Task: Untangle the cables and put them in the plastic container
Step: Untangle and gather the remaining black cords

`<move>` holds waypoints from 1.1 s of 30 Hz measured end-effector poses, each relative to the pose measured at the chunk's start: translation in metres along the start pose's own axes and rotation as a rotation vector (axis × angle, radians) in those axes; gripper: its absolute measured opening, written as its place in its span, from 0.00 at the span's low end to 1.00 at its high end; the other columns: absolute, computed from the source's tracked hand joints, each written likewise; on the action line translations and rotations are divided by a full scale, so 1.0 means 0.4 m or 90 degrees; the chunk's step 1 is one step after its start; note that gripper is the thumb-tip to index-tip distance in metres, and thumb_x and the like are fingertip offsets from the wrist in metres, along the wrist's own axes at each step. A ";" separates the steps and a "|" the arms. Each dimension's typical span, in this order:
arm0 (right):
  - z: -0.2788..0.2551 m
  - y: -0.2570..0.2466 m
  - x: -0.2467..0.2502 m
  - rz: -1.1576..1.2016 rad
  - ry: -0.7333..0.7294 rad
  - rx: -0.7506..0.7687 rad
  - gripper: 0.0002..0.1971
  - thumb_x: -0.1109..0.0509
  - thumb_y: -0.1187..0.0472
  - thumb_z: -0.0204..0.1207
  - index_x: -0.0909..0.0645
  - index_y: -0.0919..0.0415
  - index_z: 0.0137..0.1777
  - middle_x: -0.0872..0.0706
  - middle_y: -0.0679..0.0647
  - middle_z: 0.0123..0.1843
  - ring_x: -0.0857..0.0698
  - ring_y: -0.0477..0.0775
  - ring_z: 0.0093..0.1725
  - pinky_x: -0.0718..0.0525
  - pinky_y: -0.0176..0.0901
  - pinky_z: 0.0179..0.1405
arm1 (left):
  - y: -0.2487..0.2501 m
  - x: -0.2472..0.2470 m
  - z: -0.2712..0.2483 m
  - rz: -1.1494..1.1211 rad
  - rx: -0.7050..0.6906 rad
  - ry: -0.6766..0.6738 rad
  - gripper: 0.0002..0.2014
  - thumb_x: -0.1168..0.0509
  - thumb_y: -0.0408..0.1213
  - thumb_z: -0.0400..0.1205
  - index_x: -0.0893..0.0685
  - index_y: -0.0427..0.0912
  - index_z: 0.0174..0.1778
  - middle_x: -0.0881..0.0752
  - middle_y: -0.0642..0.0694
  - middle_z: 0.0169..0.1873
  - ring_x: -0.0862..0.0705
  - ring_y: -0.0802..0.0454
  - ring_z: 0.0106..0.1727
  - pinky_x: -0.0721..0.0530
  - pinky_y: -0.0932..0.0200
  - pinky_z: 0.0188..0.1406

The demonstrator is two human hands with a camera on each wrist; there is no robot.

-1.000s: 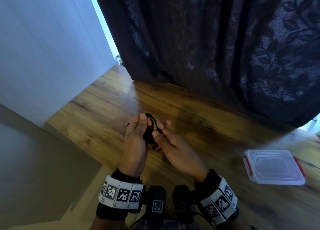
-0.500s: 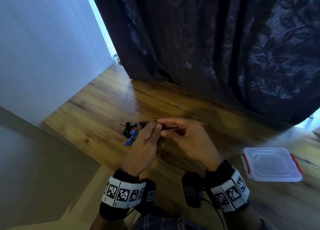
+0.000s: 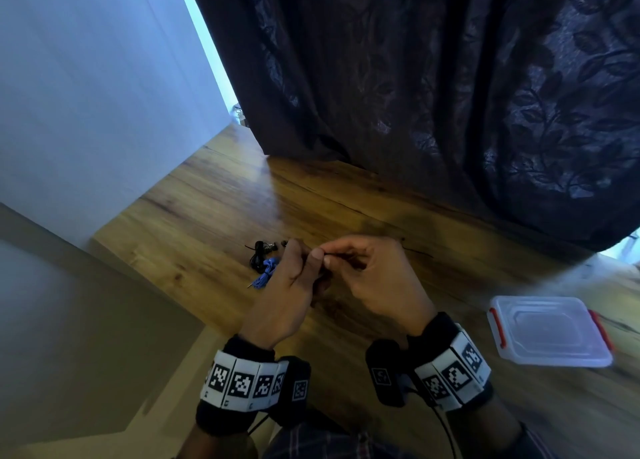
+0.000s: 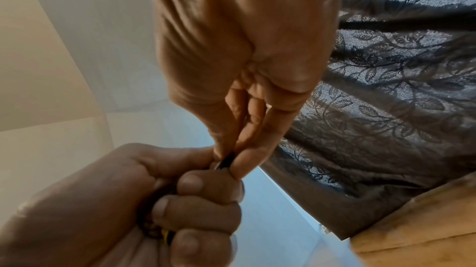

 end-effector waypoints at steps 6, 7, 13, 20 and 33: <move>0.002 0.031 0.025 0.129 0.054 -0.010 0.06 0.23 0.66 0.78 0.09 0.60 0.53 0.06 0.48 0.43 0.08 0.44 0.43 0.12 0.36 0.46 | -0.003 -0.005 0.019 -0.084 -0.071 -0.009 0.21 0.41 0.46 0.87 0.29 0.27 0.57 0.17 0.45 0.35 0.21 0.49 0.34 0.24 0.54 0.33; 0.002 0.035 0.028 0.148 0.068 -0.013 0.06 0.23 0.67 0.78 0.09 0.60 0.53 0.06 0.50 0.42 0.08 0.44 0.40 0.13 0.34 0.43 | 0.000 -0.007 0.018 -0.078 -0.087 -0.006 0.18 0.41 0.44 0.87 0.28 0.28 0.57 0.16 0.45 0.35 0.21 0.49 0.34 0.24 0.55 0.33; 0.001 0.063 0.028 0.277 0.130 -0.056 0.07 0.23 0.68 0.77 0.10 0.66 0.54 0.06 0.58 0.43 0.07 0.57 0.41 0.10 0.43 0.44 | 0.004 -0.014 0.024 -0.024 -0.126 -0.004 0.10 0.40 0.36 0.88 0.25 0.31 0.51 0.15 0.47 0.38 0.18 0.44 0.38 0.18 0.51 0.37; 0.001 0.087 0.030 0.355 0.078 -0.128 0.12 0.24 0.67 0.76 0.12 0.68 0.58 0.06 0.61 0.48 0.07 0.56 0.46 0.10 0.41 0.49 | -0.006 -0.019 0.032 0.008 -0.131 0.022 0.08 0.37 0.38 0.87 0.20 0.37 0.48 0.14 0.46 0.39 0.15 0.41 0.41 0.15 0.41 0.41; 0.094 0.448 0.187 -0.234 0.143 -0.395 0.09 0.31 0.64 0.84 0.10 0.58 0.58 0.10 0.54 0.59 0.14 0.50 0.53 0.17 0.39 0.51 | -0.059 -0.007 0.060 -0.008 -0.063 0.111 0.04 0.40 0.29 0.87 0.25 0.37 0.46 0.15 0.41 0.39 0.16 0.59 0.37 0.18 0.64 0.38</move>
Point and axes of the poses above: each hand's wrist, its own z-axis towards the middle knuckle, its own x-axis out of the back of the hand, y = z × x, the point moved 3 cm from there along z, towards the middle knuckle
